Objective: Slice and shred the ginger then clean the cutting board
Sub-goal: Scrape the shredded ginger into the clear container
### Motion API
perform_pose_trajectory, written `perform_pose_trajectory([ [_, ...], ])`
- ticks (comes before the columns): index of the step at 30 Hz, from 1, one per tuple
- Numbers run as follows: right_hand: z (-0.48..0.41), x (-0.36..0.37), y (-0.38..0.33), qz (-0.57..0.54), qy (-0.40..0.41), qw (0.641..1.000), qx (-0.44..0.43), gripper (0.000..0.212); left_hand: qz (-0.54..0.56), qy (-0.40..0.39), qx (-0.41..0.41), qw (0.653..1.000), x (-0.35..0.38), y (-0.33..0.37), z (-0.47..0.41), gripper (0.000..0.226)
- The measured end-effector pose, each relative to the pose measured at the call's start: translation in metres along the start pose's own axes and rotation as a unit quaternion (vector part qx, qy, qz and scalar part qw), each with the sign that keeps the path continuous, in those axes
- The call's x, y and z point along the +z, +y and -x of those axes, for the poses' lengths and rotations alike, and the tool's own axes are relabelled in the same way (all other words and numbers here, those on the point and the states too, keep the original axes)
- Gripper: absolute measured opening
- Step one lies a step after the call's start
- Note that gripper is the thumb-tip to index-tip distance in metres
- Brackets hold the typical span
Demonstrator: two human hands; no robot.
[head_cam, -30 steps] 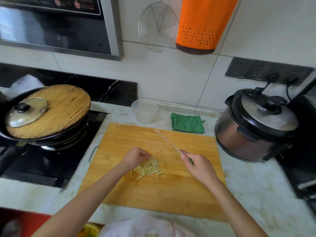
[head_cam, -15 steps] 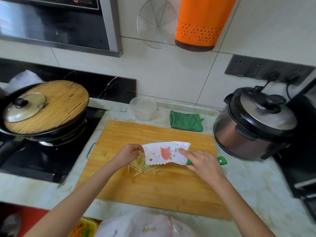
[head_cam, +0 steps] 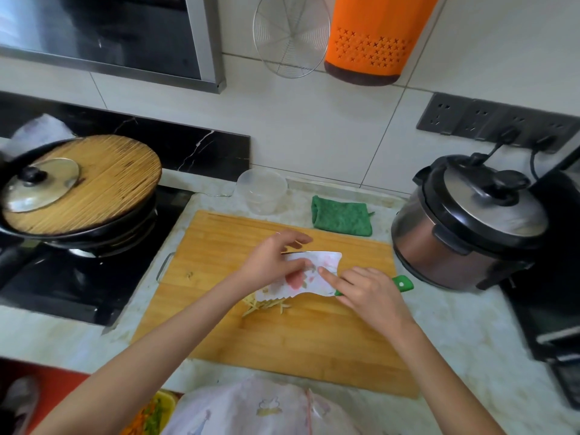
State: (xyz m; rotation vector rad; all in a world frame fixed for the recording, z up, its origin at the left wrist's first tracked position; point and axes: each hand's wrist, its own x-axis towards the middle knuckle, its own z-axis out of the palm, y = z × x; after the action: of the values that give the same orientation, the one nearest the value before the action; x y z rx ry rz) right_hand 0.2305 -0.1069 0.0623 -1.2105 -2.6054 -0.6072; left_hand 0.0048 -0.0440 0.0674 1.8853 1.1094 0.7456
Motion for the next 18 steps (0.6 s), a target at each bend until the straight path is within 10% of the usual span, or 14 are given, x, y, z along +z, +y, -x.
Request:
perform_pose_trajectory([
  [13, 0.007, 0.012, -0.01, 0.008, 0.055, 0.998, -0.039, 0.072, 0.2, 0.02, -0.166, 0.965, 0.0, -0.016, -0.002, 0.007],
  [18, 0.035, 0.027, -0.013, -0.071, 0.056, 0.985, 0.149, 0.066, 0.054, 0.063, -0.145, 0.986, -0.027, -0.058, 0.006, 0.021],
])
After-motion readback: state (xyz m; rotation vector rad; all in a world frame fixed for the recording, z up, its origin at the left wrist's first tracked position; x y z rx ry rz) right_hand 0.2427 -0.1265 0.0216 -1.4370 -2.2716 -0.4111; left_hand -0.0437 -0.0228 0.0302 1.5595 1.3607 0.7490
